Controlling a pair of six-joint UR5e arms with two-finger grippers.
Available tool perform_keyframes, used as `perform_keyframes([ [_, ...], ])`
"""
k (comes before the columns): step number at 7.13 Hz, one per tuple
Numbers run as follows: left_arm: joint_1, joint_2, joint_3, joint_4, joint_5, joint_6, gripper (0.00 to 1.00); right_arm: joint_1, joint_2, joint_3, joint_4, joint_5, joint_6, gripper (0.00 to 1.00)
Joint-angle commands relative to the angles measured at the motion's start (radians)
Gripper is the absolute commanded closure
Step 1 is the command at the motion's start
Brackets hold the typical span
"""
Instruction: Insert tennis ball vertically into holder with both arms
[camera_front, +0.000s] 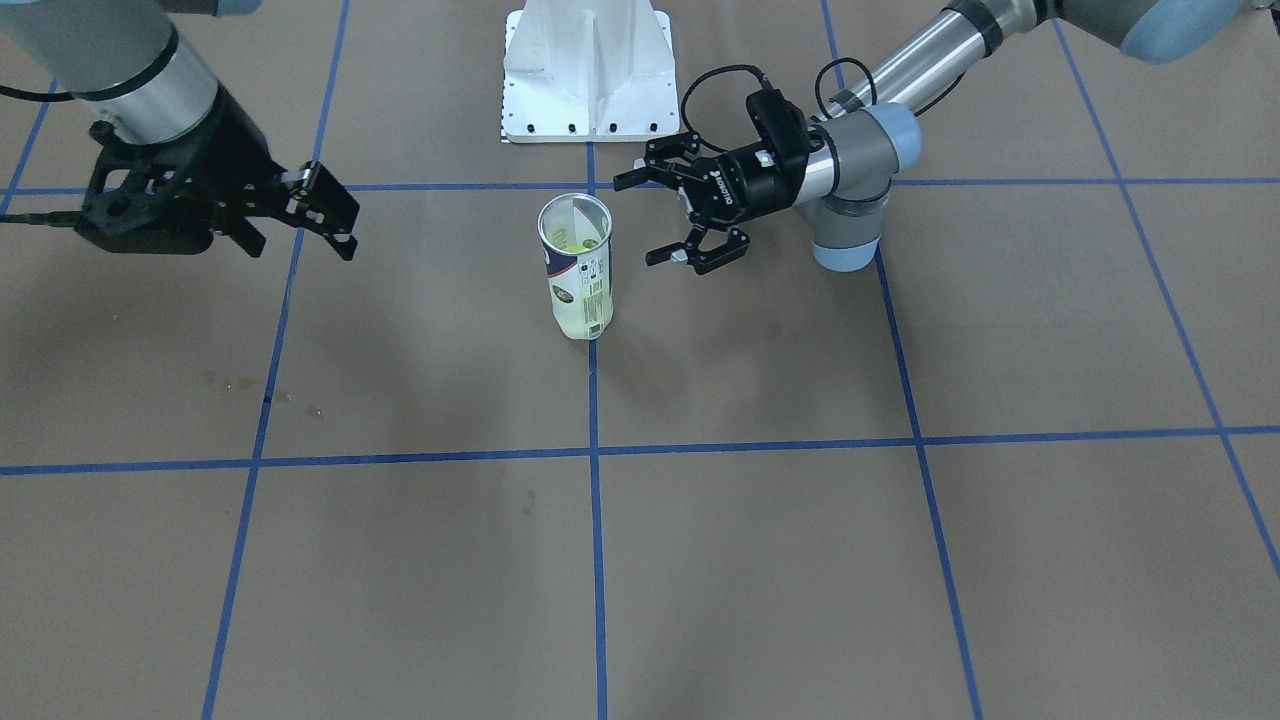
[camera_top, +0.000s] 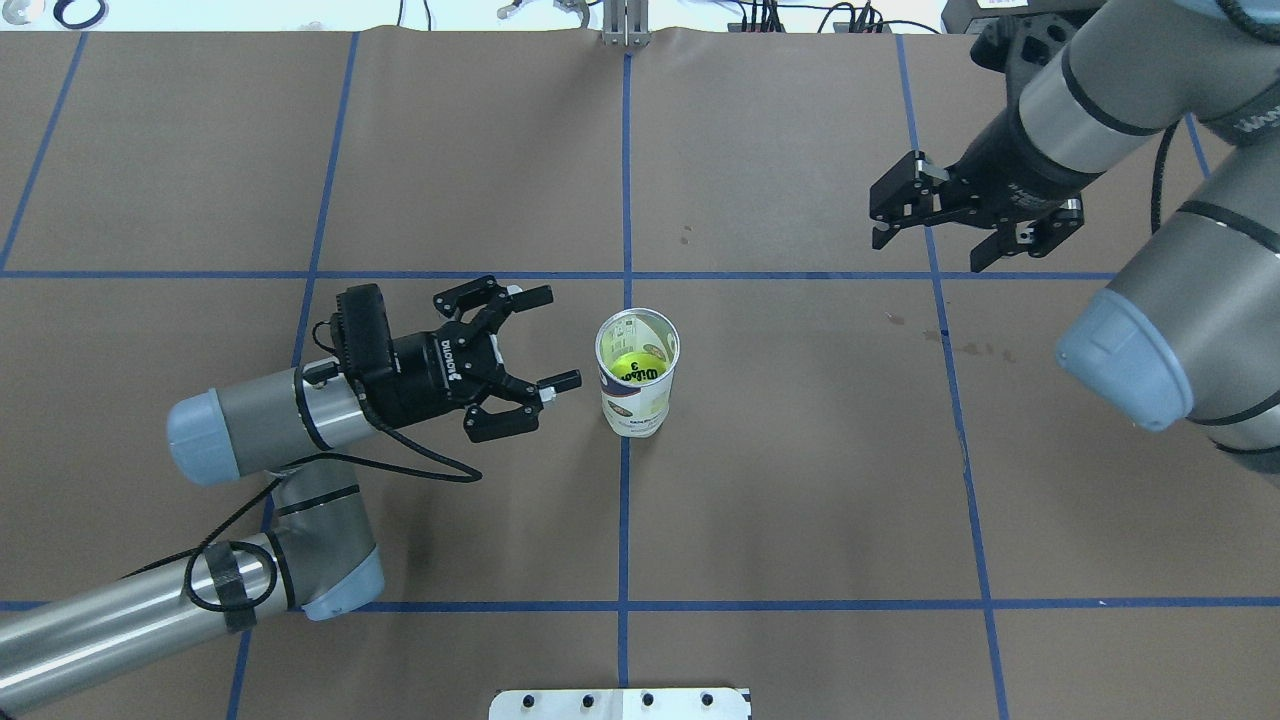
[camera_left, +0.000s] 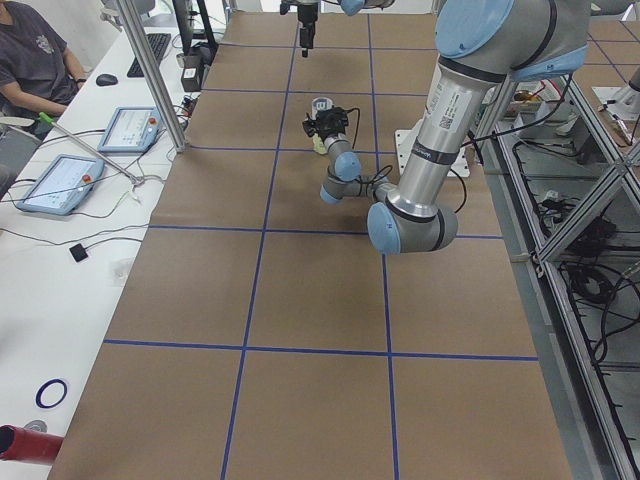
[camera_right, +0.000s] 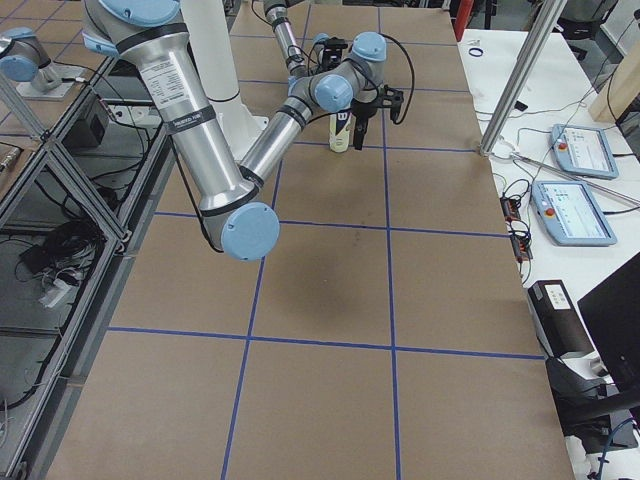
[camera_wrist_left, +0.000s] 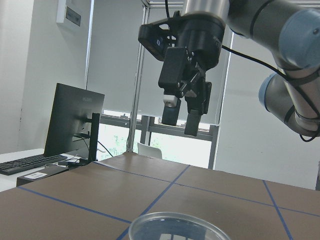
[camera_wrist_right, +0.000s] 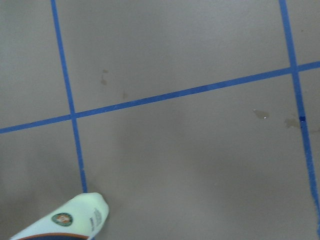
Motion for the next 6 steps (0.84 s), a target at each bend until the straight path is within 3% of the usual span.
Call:
perform_keyframes([
  [1,-0.024,0.058,-0.024,-0.003,0.002,-0.016,0.01,0.11,-0.067,-0.079,0.003,0.003,-0.24,0.01],
  [4,-0.164,0.078,0.016,0.101,0.009,-0.218,0.0,0.232,-0.064,-0.241,0.013,-0.01,-0.532,0.01],
  [6,-0.276,0.118,0.112,0.159,0.008,-0.404,0.0,0.298,-0.056,-0.346,0.058,-0.01,-0.652,0.01],
])
